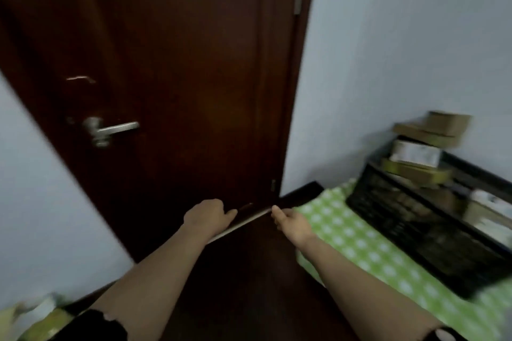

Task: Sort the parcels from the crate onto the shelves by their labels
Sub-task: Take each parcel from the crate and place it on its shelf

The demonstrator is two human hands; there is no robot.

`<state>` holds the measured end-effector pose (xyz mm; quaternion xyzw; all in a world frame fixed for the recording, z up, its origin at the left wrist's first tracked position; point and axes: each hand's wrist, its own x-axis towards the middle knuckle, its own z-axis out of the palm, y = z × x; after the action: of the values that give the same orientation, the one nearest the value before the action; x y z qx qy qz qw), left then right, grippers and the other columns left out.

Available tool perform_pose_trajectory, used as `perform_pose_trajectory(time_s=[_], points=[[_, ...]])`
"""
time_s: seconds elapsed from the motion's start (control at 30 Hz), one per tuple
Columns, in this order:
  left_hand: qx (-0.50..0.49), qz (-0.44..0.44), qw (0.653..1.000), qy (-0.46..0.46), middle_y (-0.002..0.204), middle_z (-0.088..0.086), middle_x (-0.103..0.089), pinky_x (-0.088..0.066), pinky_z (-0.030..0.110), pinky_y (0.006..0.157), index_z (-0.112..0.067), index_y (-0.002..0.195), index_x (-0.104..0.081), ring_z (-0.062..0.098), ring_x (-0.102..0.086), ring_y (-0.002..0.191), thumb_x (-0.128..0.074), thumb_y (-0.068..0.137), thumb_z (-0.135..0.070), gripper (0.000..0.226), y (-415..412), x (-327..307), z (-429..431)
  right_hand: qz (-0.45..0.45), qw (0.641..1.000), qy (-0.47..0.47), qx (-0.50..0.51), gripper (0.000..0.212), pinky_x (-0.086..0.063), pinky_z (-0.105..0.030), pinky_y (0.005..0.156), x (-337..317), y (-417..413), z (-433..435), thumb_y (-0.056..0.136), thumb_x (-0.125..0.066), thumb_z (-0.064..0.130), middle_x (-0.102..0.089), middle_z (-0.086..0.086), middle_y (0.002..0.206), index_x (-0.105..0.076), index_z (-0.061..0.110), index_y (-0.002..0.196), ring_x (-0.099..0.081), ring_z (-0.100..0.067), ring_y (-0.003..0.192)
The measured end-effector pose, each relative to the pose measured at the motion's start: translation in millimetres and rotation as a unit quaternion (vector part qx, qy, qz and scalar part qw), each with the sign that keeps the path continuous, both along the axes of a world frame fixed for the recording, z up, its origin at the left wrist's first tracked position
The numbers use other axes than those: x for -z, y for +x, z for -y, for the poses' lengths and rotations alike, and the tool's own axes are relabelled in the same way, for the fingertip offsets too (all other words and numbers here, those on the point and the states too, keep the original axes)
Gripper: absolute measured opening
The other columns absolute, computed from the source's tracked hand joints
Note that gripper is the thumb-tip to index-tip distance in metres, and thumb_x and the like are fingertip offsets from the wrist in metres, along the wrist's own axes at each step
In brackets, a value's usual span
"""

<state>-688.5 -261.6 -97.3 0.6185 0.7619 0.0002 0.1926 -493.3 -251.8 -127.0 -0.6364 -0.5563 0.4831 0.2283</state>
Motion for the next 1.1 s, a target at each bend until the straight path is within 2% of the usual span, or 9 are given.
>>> perform_pose_trajectory(time_s=[0.13, 0.27, 0.37, 0.53, 0.63, 0.73, 0.8, 0.87, 1.1], points=[[0.111, 0.005, 0.994, -0.004, 0.118, 0.002, -0.059, -0.050, 0.033, 0.086, -0.017, 0.122, -0.057, 0.021, -0.059, 0.105, -0.042, 0.091, -0.058, 0.054, 159.6, 6.4, -30.2, -0.008, 0.992, -0.016, 0.121, 0.050, -0.042, -0.038, 0.101, 5.0, 162.1, 11.6, 0.096, -0.046, 0.043, -0.064, -0.015, 0.114, -0.062, 0.000, 0.117, -0.059, -0.029, 0.110], [0.210, -0.021, 0.977, -0.002, 0.131, 0.006, -0.054, -0.047, 0.035, 0.092, -0.015, 0.129, -0.053, 0.025, -0.053, 0.117, -0.041, 0.092, -0.059, 0.058, 288.2, 9.3, -45.2, -0.024, 0.973, -0.014, 0.228, 0.052, -0.042, -0.031, 0.075, 5.3, 299.0, 28.0, 0.097, -0.044, 0.043, -0.058, -0.013, 0.093, -0.062, -0.005, 0.109, -0.058, -0.026, 0.088], [0.253, -0.035, 0.967, 0.002, 0.132, 0.007, -0.054, -0.047, 0.035, 0.091, -0.014, 0.133, -0.050, 0.025, -0.052, 0.118, -0.039, 0.092, -0.059, 0.061, 351.9, 11.3, -61.0, -0.047, 0.958, -0.010, 0.282, 0.038, -0.043, -0.037, 0.077, 5.5, 365.5, 31.8, 0.097, -0.045, 0.044, -0.058, -0.010, 0.091, -0.059, 0.008, 0.093, -0.057, -0.022, 0.082], [0.280, -0.035, 0.959, 0.011, 0.120, 0.005, -0.060, -0.049, 0.032, 0.079, -0.016, 0.122, -0.055, 0.024, -0.057, 0.107, -0.042, 0.092, -0.057, 0.053, 425.5, 19.5, -103.6, -0.072, 0.940, 0.000, 0.334, 0.041, -0.049, -0.042, 0.088, 6.5, 425.5, 14.4, 0.097, -0.046, 0.041, -0.065, -0.010, 0.092, -0.063, 0.004, 0.099, -0.063, -0.027, 0.090], [0.297, -0.018, 0.955, 0.011, 0.114, 0.007, -0.061, -0.052, 0.037, 0.082, -0.014, 0.115, -0.056, 0.025, -0.059, 0.101, -0.044, 0.091, -0.056, 0.049, 461.4, 26.5, -136.4, -0.073, 0.936, 0.005, 0.345, 0.042, -0.050, -0.043, 0.083, 10.7, 453.5, -5.6, 0.097, -0.046, 0.039, -0.062, -0.009, 0.082, -0.064, 0.001, 0.095, -0.060, -0.025, 0.079], [0.315, -0.005, 0.948, 0.031, 0.112, 0.007, -0.061, -0.052, 0.037, 0.080, -0.014, 0.117, -0.054, 0.025, -0.059, 0.099, -0.046, 0.092, -0.051, 0.045, 494.5, 32.7, -181.4, -0.066, 0.930, 0.008, 0.361, 0.034, -0.052, -0.039, 0.078, 11.2, 481.5, -39.4, 0.097, -0.047, 0.037, -0.063, -0.010, 0.087, -0.063, 0.007, 0.097, -0.061, -0.023, 0.077], [0.305, 0.033, 0.950, 0.060, 0.109, 0.007, -0.061, -0.050, 0.033, 0.075, -0.016, 0.114, -0.054, 0.025, -0.059, 0.096, -0.049, 0.091, -0.048, 0.040, 514.6, 34.3, -217.6, -0.068, 0.925, 0.011, 0.373, 0.033, -0.048, -0.030, 0.071, 9.8, 497.6, -68.9, 0.098, -0.047, 0.034, -0.062, -0.009, 0.092, -0.063, 0.006, 0.104, -0.060, -0.018, 0.076], [0.278, 0.082, 0.954, 0.076, 0.112, 0.008, -0.061, -0.048, 0.032, 0.075, -0.017, 0.117, -0.053, 0.027, -0.059, 0.100, -0.051, 0.090, -0.047, 0.041, 534.3, 31.9, -256.4, -0.064, 0.924, 0.013, 0.378, 0.033, -0.047, -0.032, 0.072, 4.6, 511.0, -103.0, 0.099, -0.045, 0.033, -0.061, -0.009, 0.093, -0.063, 0.006, 0.104, -0.060, -0.018, 0.077], [0.163, 0.254, 0.949, 0.096, 0.126, 0.010, -0.054, -0.049, 0.041, 0.088, -0.012, 0.130, -0.042, 0.028, -0.055, 0.111, -0.072, 0.074, -0.049, 0.073, 594.9, 6.1, -377.4, -0.086, 0.920, 0.044, 0.379, 0.024, -0.053, -0.037, 0.085, -20.8, 530.4, -214.6, 0.099, -0.045, 0.034, -0.064, -0.003, 0.090, -0.061, 0.016, 0.095, -0.064, -0.020, 0.089]])
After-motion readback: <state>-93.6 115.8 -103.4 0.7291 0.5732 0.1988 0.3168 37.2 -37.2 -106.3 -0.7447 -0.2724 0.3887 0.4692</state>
